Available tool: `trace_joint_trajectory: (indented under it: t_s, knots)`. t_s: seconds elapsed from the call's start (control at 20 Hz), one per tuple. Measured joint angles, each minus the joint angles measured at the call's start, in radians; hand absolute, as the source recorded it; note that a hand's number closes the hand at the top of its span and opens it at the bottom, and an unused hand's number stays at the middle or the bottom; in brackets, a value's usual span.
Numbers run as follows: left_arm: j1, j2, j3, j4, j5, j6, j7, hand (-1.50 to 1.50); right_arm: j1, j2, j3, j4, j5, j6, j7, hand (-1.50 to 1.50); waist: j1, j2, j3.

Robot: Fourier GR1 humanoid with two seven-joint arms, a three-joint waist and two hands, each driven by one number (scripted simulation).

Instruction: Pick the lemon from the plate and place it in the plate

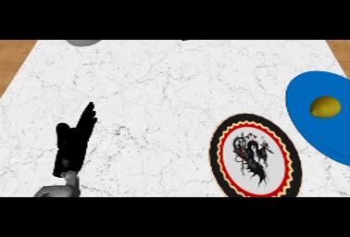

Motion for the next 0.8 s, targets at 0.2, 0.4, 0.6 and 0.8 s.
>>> trace_joint_trajectory:
  t_s: [0.2, 0.4, 0.6, 0.8]
  knots:
    - [-0.013, 0.0, 0.005, 0.016, 0.003, -0.005, -0.001, 0.0, 0.032, -0.013, -0.021, 0.016, -0.02, -0.004, -0.04, -1.5, 0.001, 0.002, 0.001]
    - [-0.01, -0.004, 0.007, 0.025, 0.002, -0.004, -0.012, 0.0, 0.061, -0.037, -0.04, 0.027, -0.041, 0.006, -0.062, -1.5, 0.001, 0.002, 0.002]
    - [-0.005, -0.008, 0.004, 0.01, -0.001, 0.0, -0.013, 0.0, 0.07, -0.047, -0.057, 0.04, -0.057, -0.032, -0.053, -1.5, 0.005, 0.003, 0.002]
    - [-0.001, -0.019, -0.007, 0.015, -0.015, 0.011, -0.022, 0.0, 0.093, -0.051, -0.062, 0.043, -0.063, -0.043, -0.065, -1.5, 0.004, 0.003, 0.003]
